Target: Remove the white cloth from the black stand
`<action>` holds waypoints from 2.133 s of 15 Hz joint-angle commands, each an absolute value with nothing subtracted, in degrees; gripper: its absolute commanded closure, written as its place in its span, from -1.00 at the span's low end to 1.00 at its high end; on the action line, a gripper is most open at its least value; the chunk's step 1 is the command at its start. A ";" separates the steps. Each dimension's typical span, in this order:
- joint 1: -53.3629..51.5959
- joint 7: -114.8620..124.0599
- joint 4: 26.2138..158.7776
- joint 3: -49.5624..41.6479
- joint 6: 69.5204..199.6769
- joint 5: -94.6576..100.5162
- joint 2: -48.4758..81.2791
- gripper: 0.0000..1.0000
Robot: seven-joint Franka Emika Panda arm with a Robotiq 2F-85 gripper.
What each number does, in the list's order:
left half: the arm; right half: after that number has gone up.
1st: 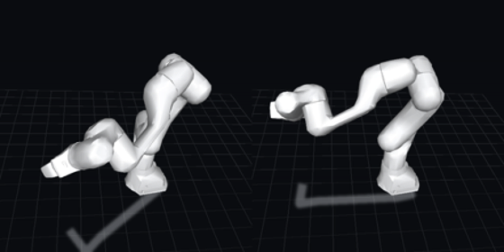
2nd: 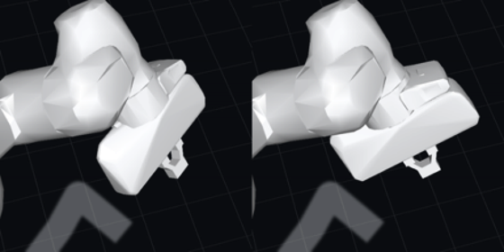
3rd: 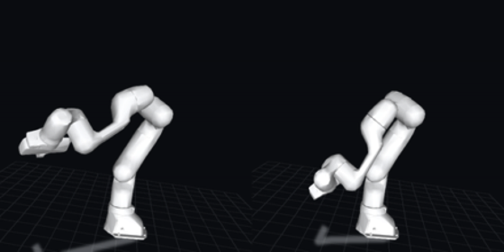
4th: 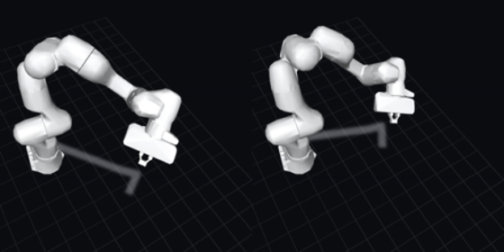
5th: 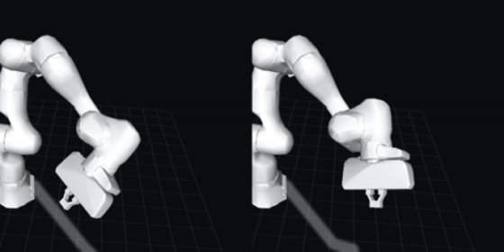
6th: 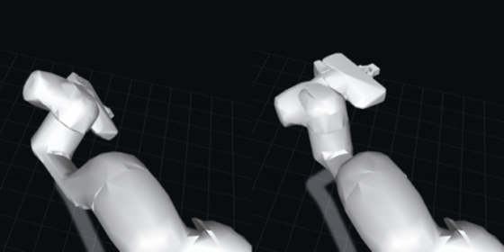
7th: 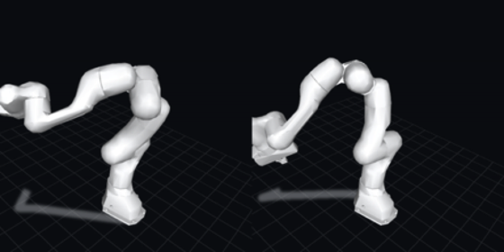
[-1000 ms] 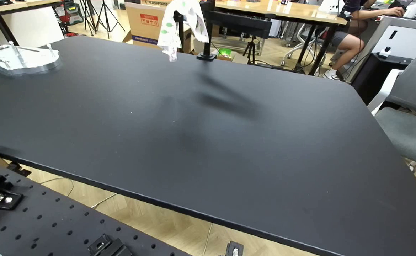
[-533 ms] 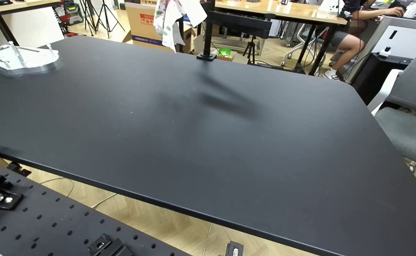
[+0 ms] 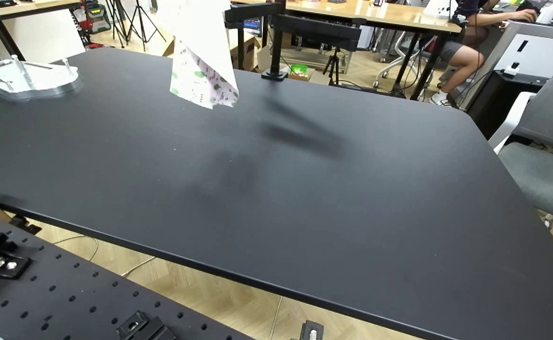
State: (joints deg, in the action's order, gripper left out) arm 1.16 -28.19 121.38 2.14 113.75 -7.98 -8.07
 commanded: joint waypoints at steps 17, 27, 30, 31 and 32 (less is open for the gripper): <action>5.26 -20.89 144.33 -7.13 131.15 -1.75 -13.37 1.00; 3.32 -20.55 143.59 -7.16 124.35 -8.15 -14.78 -0.59; 2.02 -19.13 142.23 -6.40 120.37 -10.72 -15.57 -0.97; 1.64 -18.89 141.87 -6.11 119.32 -11.24 -15.82 -1.00; 1.26 -18.82 141.60 -5.81 118.70 -11.72 -16.04 -1.00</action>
State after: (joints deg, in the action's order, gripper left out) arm 2.45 -21.33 143.20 -6.34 122.23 -10.41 -14.78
